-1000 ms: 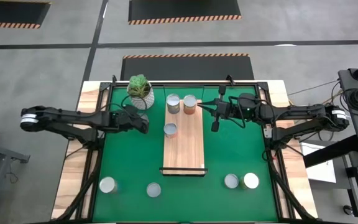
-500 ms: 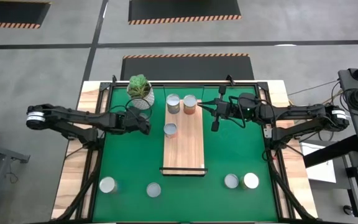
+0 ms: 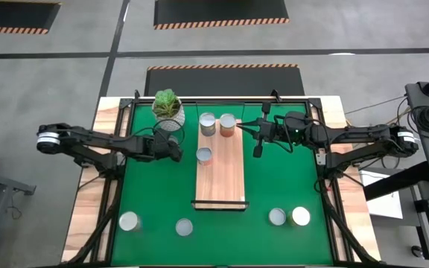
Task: Pick and place cans onto a shelf
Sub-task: Put the canned peaches on the shelf
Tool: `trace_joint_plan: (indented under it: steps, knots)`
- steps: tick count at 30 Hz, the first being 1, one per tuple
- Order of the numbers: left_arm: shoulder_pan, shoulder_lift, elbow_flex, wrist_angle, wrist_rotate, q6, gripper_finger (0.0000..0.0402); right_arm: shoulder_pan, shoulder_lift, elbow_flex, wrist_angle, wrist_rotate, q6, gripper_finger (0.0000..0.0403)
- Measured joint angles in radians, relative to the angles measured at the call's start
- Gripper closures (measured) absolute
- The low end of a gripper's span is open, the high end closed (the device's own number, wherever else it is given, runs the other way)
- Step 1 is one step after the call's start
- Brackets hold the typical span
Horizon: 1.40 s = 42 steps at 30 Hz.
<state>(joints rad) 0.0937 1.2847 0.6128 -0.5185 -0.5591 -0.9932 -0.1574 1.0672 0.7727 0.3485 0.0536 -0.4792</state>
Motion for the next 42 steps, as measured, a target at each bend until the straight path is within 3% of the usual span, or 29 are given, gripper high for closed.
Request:
trace_joint_plan:
  steps: [13, 24, 30, 35, 42]
  knots:
    - [0.0, 0.011, 0.0, 0.001, 0.001, -0.003, 0.0083, 0.0, 0.0, 0.0, -0.001, 0.0, -0.002, 0.0394]
    - [0.005, 0.009, 0.0, -0.005, -0.002, -0.037, 0.0147, -0.042, 0.0, 0.0, -0.065, 0.001, -0.008, 0.0394]
    - [-0.009, 0.005, 0.003, -0.014, 0.0, -0.037, 0.015, -0.06, 0.0, 0.0, -0.074, -0.001, 0.008, 0.0394]
    - [-0.067, -0.032, 0.086, -0.185, -0.005, -0.013, 0.0151, -0.06, 0.0, 0.0, -0.074, -0.002, -0.004, 0.0394]
    - [-0.218, -0.094, 0.326, -0.477, -0.104, 0.015, 0.0151, -0.06, 0.0, 0.0, -0.022, -0.009, 0.048, 0.0394]
